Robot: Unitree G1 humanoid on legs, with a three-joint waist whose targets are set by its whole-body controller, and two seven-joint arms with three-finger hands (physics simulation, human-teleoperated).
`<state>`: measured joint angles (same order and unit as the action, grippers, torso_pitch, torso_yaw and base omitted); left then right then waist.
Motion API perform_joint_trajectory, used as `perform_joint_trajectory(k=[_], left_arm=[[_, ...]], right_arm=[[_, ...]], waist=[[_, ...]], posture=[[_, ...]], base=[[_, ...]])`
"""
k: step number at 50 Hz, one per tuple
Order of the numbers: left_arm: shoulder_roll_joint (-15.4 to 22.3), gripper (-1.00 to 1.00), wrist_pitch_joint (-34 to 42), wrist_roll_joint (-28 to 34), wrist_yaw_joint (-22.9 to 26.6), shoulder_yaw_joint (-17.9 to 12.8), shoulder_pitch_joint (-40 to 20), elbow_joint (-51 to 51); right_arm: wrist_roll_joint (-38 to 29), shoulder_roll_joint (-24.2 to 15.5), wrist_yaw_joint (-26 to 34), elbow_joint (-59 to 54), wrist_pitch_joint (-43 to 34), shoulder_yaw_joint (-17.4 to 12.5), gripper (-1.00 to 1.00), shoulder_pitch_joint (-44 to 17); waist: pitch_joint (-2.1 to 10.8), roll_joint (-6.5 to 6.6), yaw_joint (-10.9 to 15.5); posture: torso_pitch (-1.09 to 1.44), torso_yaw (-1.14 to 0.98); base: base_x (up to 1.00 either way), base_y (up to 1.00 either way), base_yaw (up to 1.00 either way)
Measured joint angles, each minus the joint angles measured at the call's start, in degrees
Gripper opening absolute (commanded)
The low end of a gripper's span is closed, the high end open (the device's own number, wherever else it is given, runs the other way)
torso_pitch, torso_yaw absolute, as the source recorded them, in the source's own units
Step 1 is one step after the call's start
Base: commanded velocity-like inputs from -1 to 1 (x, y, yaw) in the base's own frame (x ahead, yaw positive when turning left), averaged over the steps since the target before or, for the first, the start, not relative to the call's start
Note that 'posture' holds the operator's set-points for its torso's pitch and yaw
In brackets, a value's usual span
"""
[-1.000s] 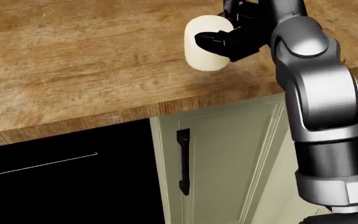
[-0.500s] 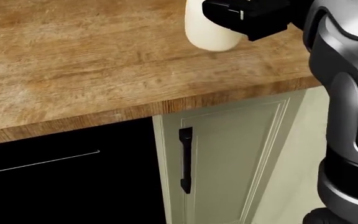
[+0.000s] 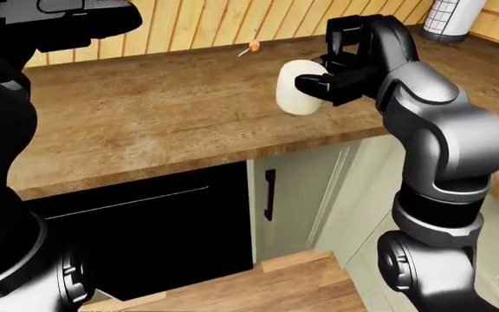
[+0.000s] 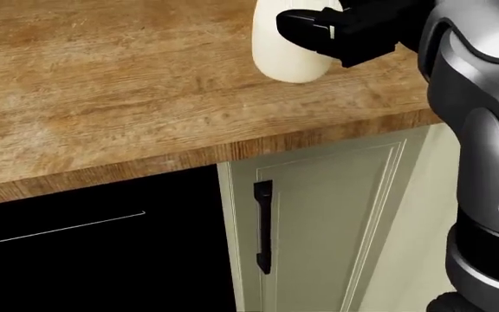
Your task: Pick up the wedge of cheese and place it on the slice of bread to prepare a simple cheese on bread dish.
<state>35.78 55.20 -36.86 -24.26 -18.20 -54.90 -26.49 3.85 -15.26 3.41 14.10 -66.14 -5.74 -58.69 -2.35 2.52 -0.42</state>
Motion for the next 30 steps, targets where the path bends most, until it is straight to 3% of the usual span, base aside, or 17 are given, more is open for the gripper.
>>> perform_joint_trajectory(k=[7, 11, 15, 17, 20, 25, 29, 30], left_arm=[[-0.1, 1.0, 0.1, 0.1, -0.3, 0.0, 0.3, -0.1], [-0.2, 1.0, 0.2, 0.4, -0.5, -0.1, 0.3, 0.2], [-0.3, 1.0, 0.0, 0.4, -0.4, 0.0, 0.1, -0.2], [-0.3, 1.0, 0.0, 0.3, -0.3, 0.1, 0.0, -0.2], [-0.6, 1.0, 0.3, -0.3, 0.0, 0.7, 0.2, -0.8], [0.0, 1.0, 0.2, -0.6, -0.3, -0.1, -0.4, -0.5], [-0.2, 1.0, 0.0, -0.7, -0.5, 0.5, -0.3, -0.7], [-0.3, 1.0, 0.1, -0.8, -0.5, 0.6, -0.1, -0.7]], right_arm=[[-0.3, 0.7, 0.5, 0.3, 0.9, 0.8, -1.0, -0.2], [0.0, 1.0, 1.5, 0.1, 0.8, 1.7, -1.0, 0.2], [-0.4, 1.1, 1.8, -0.2, 0.7, 1.4, -1.0, 0.4], [-0.7, 1.0, 1.8, -0.2, 0.7, 1.2, -1.0, 0.3], [-1.4, 0.3, 1.8, -0.2, 0.6, 0.3, -1.0, 1.1], [-2.7, 0.4, 1.6, 0.1, 0.9, 0.1, -1.0, 0.1], [-2.8, 0.7, 2.2, -0.2, 1.3, 0.9, -1.0, 0.0], [-2.9, 0.8, 2.3, -0.4, 1.1, 1.1, -1.0, 0.2]], waist=[[-0.21, -0.78, 0.2], [0.24, -0.38, -0.4], [0.34, -2.19, -0.8], [0.3, -4.02, -0.8], [-1.55, -3.18, -1.3], [-2.29, -1.99, -0.6], [-3.29, 0.48, -1.0], [-2.84, 1.44, -0.7]], posture=[[0.0, 0.0], [0.0, 0.0], [0.0, 0.0], [0.0, 0.0], [0.0, 0.0], [0.0, 0.0], [0.0, 0.0], [0.0, 0.0]], base=[[-0.67, 0.0, 0.0], [-0.61, 0.0, 0.0], [-0.53, 0.0, 0.0], [-0.27, 0.0, 0.0], [0.0, 0.0, 0.0], [0.0, 0.0, 0.0], [0.0, 0.02, 0.0], [0.0, 0.13, 0.0]])
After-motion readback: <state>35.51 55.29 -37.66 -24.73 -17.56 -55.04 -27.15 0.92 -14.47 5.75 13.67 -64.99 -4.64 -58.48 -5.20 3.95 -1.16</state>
